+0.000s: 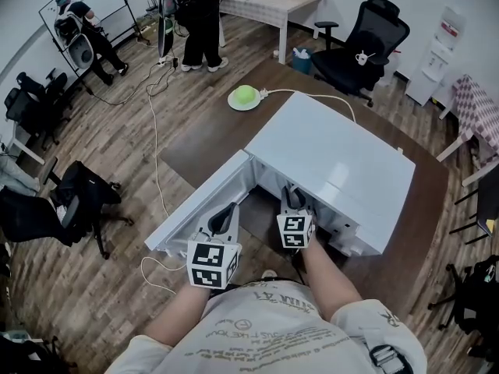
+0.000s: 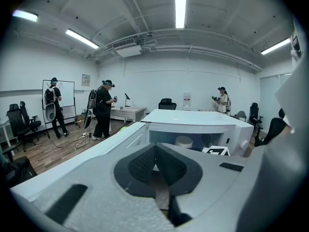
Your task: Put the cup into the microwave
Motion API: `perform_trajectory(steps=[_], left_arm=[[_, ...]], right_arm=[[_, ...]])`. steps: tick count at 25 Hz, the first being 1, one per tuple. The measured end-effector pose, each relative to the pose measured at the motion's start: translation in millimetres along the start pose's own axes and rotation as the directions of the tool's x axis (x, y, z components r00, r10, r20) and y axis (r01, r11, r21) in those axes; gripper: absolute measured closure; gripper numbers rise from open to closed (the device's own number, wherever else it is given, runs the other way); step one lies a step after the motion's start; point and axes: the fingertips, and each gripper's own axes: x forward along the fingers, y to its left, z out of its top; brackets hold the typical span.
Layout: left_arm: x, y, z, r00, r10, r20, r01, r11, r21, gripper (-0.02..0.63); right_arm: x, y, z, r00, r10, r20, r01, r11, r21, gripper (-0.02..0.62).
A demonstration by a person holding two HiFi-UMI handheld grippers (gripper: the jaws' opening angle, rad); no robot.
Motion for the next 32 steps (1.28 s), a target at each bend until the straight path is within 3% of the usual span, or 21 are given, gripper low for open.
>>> perform_trajectory(steps=[10, 18, 25, 32], left_arm=[[5, -11, -3, 0.999, -0.033, -0.009, 0.033, 0.999, 0.020, 0.592], [8, -11, 9, 0.994, -0.107, 0.005, 0.107, 0.993, 0.047, 0.594], [7, -17, 13, 0.981, -0.196, 0.003, 0.195, 0.978, 0.067, 0.592], [2, -24, 11, 0.959, -0.283, -0.003, 0.282, 0.956, 0.077, 0.594]], right_arm=[[-17, 0, 3, 0.999, -0.031, 0.016, 0.031, 0.999, 0.026, 0.506], [-40, -5, -3, 0.989, -0.134, -0.058, 0.136, 0.991, 0.022, 0.531], [-63, -15, -4, 0.973, -0.219, -0.077, 0.224, 0.972, 0.068, 0.529], [-96, -7, 29, 0.963, -0.267, -0.028, 0.268, 0.952, 0.149, 0.557]])
